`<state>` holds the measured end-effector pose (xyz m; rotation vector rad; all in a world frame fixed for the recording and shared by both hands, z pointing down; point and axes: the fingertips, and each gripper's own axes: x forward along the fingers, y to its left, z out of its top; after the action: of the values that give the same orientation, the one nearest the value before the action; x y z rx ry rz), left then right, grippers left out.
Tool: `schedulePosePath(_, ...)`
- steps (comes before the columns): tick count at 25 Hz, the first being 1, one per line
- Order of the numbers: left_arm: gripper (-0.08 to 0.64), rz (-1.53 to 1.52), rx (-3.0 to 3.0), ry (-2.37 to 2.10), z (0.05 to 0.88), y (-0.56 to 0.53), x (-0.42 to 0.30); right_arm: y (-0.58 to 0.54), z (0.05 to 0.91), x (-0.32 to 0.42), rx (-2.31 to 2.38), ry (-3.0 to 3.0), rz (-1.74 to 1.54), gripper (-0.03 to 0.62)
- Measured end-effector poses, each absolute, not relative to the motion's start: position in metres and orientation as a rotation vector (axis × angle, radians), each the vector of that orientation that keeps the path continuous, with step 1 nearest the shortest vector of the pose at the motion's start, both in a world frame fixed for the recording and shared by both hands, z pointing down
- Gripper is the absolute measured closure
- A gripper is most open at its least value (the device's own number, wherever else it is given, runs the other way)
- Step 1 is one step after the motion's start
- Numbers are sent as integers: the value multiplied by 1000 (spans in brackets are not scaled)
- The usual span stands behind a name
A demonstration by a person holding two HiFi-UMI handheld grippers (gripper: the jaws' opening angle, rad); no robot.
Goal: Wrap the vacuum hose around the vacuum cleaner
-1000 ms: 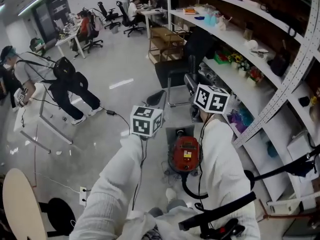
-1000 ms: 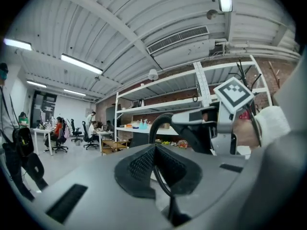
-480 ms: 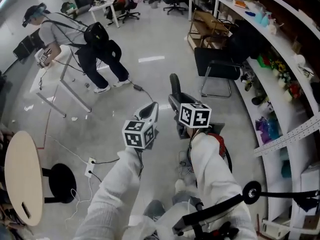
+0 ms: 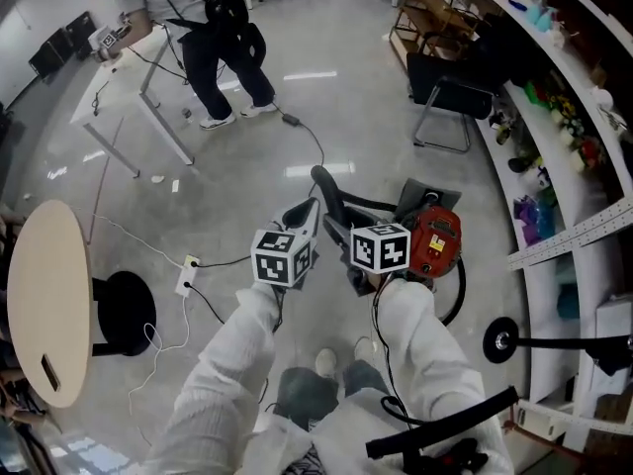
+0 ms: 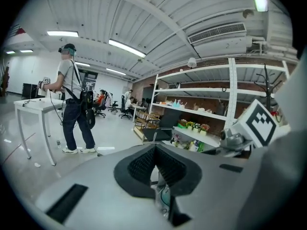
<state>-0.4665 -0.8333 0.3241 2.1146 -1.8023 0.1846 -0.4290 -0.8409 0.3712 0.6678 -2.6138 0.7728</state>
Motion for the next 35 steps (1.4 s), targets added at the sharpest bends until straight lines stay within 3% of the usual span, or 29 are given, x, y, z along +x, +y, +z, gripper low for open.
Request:
schedulePosePath(10,558,193,2036,-1779,380,-705,-392,-705,413,-348,598,-2579,809,354)
schedulePosePath(19,558,306,1997,-1803,410,-578,-264,-559,460,-195,502,-2525,880,354)
schedulePosePath(26,558,394,2048,-1671,449,-528,-158,-508,496,-95,478,-2442,937,354)
schedulePosePath(35,558,426,1986,-1633,508,-485,-94,-479,545,-27,336,-2388,907,354)
